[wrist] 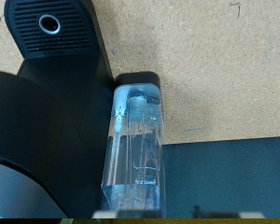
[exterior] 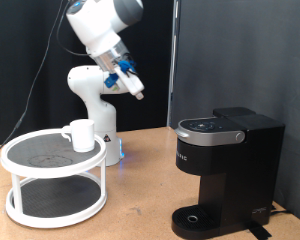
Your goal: Make a cup of coffee with the keurig machine
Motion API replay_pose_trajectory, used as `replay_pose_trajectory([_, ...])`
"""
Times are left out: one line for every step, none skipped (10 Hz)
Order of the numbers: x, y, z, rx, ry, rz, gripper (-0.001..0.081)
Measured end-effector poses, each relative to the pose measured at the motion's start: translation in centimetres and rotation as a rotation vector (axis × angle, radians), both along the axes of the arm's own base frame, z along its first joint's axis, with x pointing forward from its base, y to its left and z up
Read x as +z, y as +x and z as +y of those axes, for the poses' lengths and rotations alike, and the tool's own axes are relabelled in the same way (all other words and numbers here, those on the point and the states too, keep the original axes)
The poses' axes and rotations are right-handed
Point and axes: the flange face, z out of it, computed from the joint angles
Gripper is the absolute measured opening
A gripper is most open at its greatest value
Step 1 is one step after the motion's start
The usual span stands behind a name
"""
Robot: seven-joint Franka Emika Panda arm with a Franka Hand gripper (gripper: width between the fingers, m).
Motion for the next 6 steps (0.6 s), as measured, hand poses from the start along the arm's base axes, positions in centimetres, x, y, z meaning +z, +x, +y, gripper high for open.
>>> replay_pose_trajectory([0.3, -0.6, -1.1, -0.029, 0.008, -0.020, 0.0000])
replay_pose_trajectory([0.4, -1.3, -1.3, -0.050, 0.004, -0.044, 0.0000])
replay_pose_trajectory([0.3, -1.3, -1.3, -0.045, 0.006, -0.038, 0.0000])
replay_pose_trajectory([0.1, -1.8, -1.3, -0.021, 0.016, -0.009, 0.0000])
replay_pose_trajectory([0.0, -2.6, -1.7, 0.014, 0.033, 0.018, 0.0000])
replay_pose_trajectory([0.0, -3.6, -2.7, 0.048, 0.051, 0.036, 0.0000])
